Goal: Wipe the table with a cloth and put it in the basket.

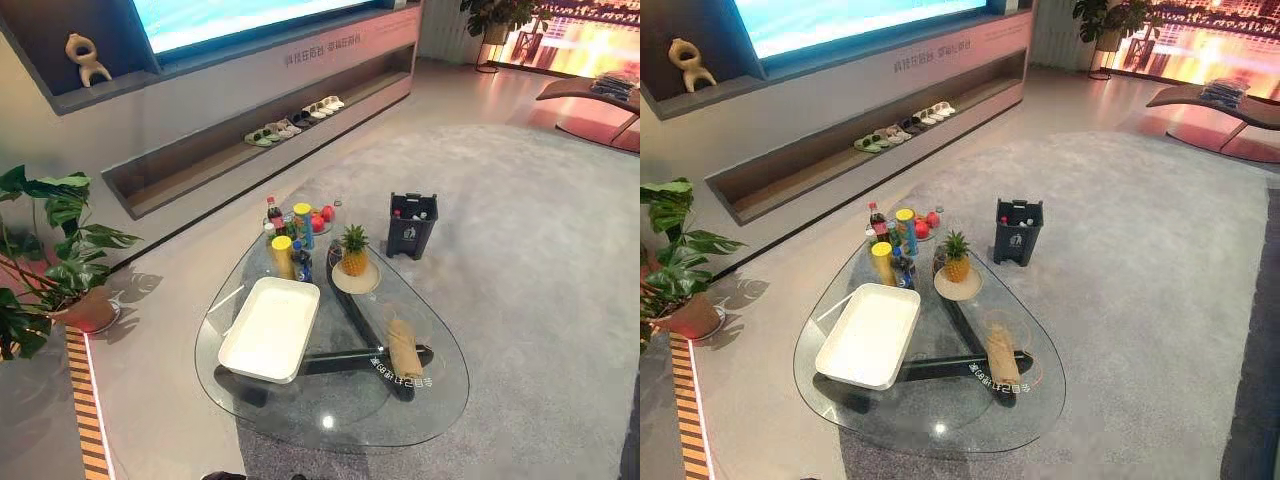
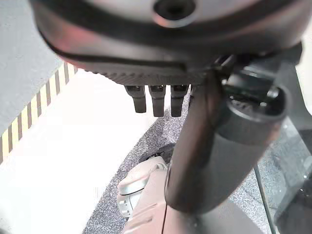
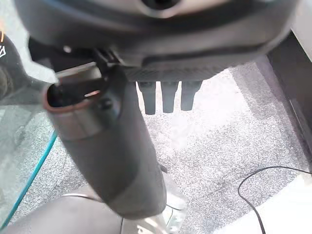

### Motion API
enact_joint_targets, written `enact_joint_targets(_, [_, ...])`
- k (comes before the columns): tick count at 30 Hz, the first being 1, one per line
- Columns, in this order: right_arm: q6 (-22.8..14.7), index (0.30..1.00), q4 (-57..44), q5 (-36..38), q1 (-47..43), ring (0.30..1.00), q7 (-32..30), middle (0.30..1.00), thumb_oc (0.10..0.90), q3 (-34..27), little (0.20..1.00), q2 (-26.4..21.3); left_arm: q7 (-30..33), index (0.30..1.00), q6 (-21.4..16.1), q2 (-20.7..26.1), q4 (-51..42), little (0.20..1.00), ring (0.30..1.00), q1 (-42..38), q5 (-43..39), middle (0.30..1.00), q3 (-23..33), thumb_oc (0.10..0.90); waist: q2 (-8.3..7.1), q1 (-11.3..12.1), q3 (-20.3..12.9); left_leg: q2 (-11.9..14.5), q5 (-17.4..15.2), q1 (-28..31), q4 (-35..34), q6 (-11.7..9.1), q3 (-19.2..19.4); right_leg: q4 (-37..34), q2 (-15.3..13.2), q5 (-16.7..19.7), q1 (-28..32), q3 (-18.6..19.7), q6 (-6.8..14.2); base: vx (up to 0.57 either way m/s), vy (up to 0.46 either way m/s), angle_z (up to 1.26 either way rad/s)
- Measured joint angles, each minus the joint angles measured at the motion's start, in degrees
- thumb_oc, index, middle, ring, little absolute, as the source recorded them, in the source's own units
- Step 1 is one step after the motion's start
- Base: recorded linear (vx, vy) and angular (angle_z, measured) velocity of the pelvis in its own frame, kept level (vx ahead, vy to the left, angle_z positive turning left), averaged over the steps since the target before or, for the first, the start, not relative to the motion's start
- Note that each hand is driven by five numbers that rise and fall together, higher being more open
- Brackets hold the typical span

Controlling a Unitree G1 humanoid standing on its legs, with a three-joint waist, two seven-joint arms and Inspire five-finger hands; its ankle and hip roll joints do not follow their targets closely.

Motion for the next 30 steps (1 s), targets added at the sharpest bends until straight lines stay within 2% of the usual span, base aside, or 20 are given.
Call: enact_joint_targets(30, [-0.01,0.9,-0.06,0.0,-0.04,0.9,0.0,0.9,0.8,0.02,0.9,0.0,0.1,0.9,-0.48,0.07,-0.07,0.9,0.9,-0.21,0.0,0.9,0.08,0.8,-0.18,0.03,1.01,-0.11,0.02,-0.25,0.02,-0.01,-0.02,0.0,0.01,0.03,-0.22,-0.05,-0.02,-0.01,-0.002,-0.01])
